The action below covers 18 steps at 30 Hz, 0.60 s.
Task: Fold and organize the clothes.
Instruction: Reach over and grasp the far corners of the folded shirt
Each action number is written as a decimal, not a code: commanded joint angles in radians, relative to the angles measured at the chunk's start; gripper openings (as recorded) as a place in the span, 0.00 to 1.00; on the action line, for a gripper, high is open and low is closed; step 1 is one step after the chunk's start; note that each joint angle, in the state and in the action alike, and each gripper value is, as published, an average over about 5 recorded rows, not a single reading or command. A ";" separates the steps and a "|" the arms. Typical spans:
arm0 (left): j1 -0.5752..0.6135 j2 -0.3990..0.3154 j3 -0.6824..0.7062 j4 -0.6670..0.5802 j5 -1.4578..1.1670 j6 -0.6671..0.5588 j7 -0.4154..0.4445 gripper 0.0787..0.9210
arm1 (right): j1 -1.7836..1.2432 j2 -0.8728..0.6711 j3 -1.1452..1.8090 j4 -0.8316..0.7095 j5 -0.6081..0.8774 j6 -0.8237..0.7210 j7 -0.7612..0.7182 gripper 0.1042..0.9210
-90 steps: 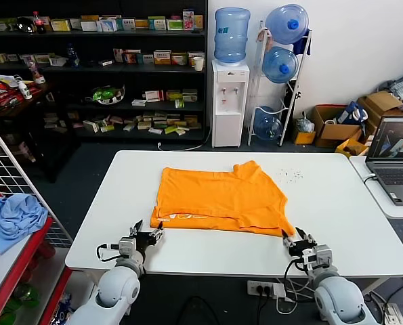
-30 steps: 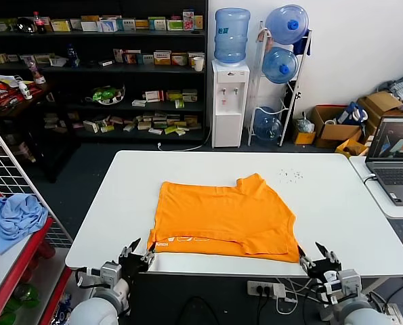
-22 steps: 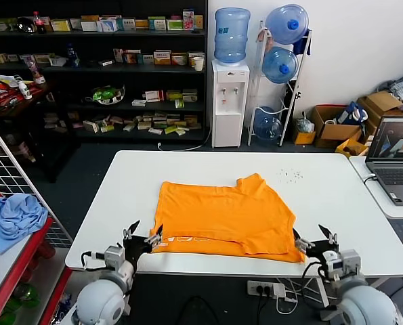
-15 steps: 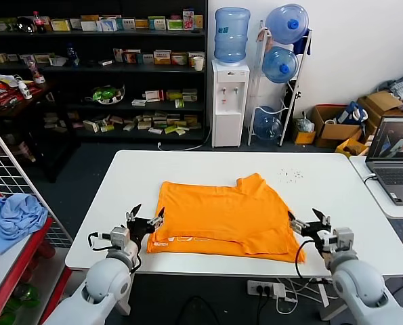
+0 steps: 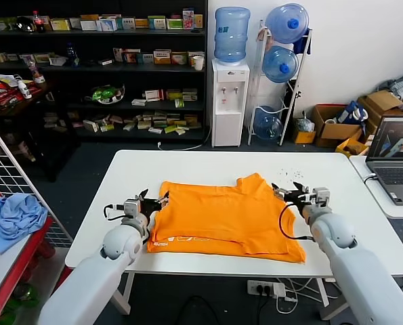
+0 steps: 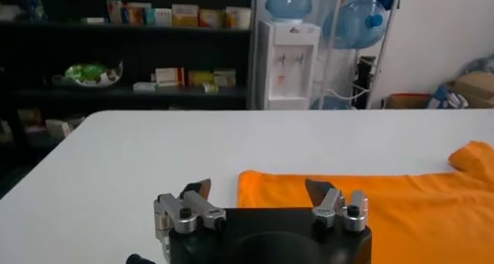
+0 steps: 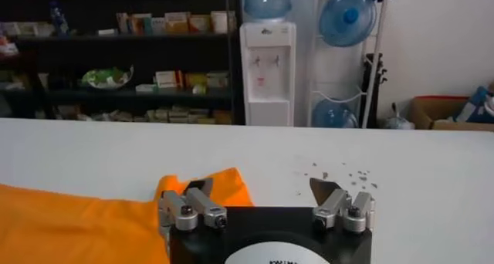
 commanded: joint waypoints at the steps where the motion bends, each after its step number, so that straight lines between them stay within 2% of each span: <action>1: -0.160 -0.032 0.077 0.223 -0.078 0.016 0.004 0.88 | 0.209 0.084 -0.090 -0.296 0.004 0.003 -0.056 0.88; 8: -0.208 -0.078 0.089 0.308 -0.056 -0.016 0.018 0.88 | 0.259 0.150 -0.084 -0.426 -0.037 0.014 -0.106 0.88; 18: -0.263 -0.145 0.098 0.436 0.008 -0.067 0.064 0.88 | 0.266 0.188 -0.064 -0.498 -0.066 0.017 -0.132 0.88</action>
